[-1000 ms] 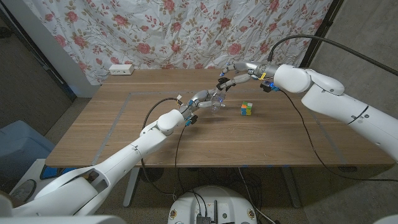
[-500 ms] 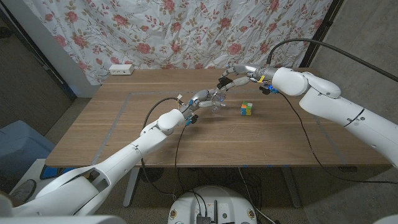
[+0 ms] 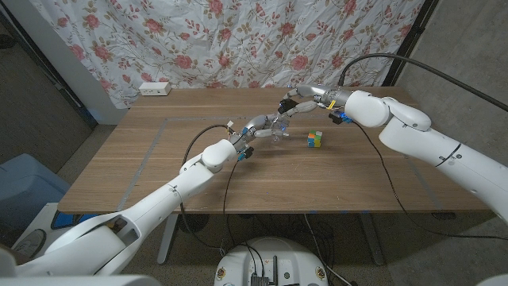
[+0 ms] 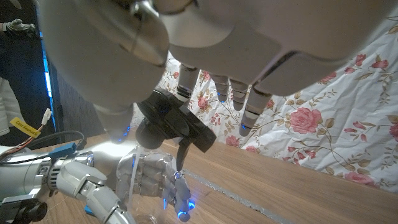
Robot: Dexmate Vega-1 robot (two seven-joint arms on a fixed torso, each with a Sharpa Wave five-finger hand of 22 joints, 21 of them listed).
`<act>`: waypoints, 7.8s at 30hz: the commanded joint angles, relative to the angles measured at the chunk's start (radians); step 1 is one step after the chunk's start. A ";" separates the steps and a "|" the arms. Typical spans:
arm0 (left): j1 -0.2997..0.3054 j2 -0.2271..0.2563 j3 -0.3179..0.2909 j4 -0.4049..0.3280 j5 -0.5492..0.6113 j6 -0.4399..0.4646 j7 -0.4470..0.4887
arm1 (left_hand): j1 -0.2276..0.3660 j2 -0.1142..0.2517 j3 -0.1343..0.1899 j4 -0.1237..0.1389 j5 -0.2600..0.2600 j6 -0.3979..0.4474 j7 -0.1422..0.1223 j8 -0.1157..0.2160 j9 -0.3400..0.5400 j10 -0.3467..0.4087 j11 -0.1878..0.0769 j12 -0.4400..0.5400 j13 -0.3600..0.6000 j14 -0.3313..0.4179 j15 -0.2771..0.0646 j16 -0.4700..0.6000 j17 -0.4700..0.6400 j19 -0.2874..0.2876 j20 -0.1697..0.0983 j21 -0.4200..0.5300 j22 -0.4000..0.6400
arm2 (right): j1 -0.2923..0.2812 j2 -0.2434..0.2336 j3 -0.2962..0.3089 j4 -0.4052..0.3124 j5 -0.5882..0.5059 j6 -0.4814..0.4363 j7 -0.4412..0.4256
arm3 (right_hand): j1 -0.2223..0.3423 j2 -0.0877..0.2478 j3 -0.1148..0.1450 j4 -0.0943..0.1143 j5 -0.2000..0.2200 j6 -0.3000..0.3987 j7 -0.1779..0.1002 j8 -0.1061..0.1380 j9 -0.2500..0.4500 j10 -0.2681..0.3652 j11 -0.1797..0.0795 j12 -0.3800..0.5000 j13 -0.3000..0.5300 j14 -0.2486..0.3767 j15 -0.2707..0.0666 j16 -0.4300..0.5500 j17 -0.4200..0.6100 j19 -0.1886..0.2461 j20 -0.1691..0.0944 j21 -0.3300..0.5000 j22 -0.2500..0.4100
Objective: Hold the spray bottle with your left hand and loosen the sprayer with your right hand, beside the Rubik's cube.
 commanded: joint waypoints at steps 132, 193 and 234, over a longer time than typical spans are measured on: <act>0.034 0.020 0.002 -0.029 -0.005 0.021 -0.003 | -0.107 0.120 0.025 0.024 -0.003 0.013 -0.002 0.002 0.005 0.013 -0.005 -0.011 0.012 0.003 -0.107 -0.012 0.001 0.009 -0.008 -0.003 0.002 | -0.007 -0.114 0.133 -0.214 0.068 -0.136 0.045 | 0.153 0.036 0.081 -0.024 -0.018 0.314 -0.048 0.213 0.033 0.224 -0.118 0.017 -0.004 0.121 -0.028 0.048 0.003 0.127 0.002 0.003 0.000; 0.040 0.031 -0.009 -0.023 0.006 0.016 0.019 | -0.115 0.122 0.023 0.030 -0.003 0.013 -0.004 0.001 0.005 0.016 -0.010 -0.014 0.013 0.004 -0.109 -0.017 0.000 0.007 -0.006 -0.004 0.002 | -0.023 -0.212 0.259 -0.215 0.220 -0.140 0.006 | 0.159 0.043 0.086 -0.025 -0.016 0.319 -0.042 0.221 0.015 0.245 -0.114 0.013 -0.003 0.142 -0.033 0.054 0.003 0.135 0.002 0.002 0.000; 0.069 -0.042 -0.030 0.115 -0.112 -0.087 -0.012 | -0.064 0.019 -0.017 0.018 -0.012 0.012 -0.088 -0.071 -0.028 -0.057 -0.081 -0.080 -0.072 -0.085 -0.144 -0.074 -0.070 -0.073 0.011 -0.016 0.000 | -0.120 -0.207 0.262 -0.155 0.217 -0.227 -0.175 | 0.153 0.048 0.086 -0.021 -0.014 0.309 -0.044 0.224 0.003 0.272 -0.123 0.015 -0.002 0.166 -0.060 0.063 0.005 0.141 0.003 0.002 0.000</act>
